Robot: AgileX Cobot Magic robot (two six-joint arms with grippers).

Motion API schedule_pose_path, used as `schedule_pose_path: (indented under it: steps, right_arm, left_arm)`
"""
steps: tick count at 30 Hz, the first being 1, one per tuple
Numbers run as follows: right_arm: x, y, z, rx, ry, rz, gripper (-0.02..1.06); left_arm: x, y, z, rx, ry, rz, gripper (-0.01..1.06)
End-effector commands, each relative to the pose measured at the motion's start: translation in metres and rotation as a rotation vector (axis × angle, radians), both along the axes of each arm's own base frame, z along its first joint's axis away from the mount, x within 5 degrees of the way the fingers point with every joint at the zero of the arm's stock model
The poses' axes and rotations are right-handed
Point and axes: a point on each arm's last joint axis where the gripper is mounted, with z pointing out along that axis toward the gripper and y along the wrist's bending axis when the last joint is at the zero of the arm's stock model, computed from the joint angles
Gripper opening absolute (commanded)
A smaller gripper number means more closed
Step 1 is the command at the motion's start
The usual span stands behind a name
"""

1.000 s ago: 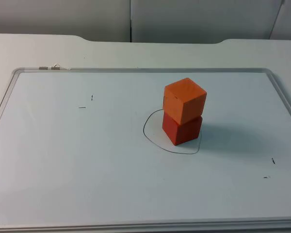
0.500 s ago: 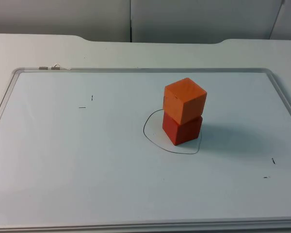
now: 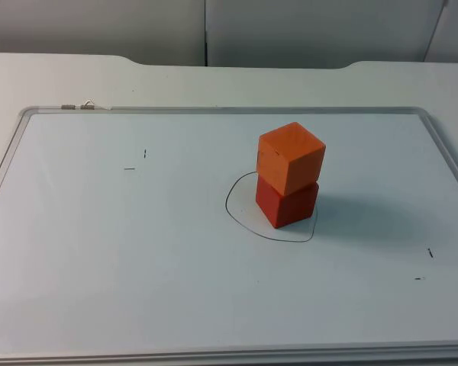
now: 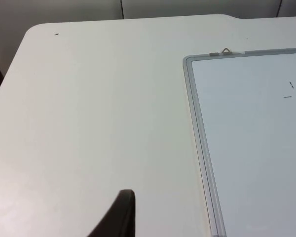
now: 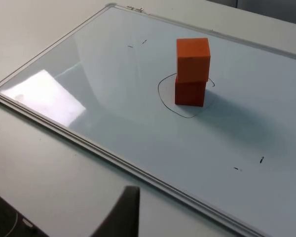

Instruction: Pick up one cube with the left hand and another cube with the right hand. First place the cube in the right hand at the target position, then stack the cube in the left hand on top.

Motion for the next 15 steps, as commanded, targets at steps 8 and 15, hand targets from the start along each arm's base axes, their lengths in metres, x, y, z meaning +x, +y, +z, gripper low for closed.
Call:
schedule_pose_path:
  steps: [8,15]
  right_arm:
    - [0.0007,0.0006,-0.0006,0.015,-0.003,-0.002,0.96]
    - [-0.0007,0.0028,-0.0003,0.04,0.009,0.016,0.96]
  left_arm:
    - [0.0008,0.0001,-0.002,-0.004,-0.004,0.007,1.05]
    - [0.0008,0.0001,-0.002,-0.004,-0.004,0.007,1.05]
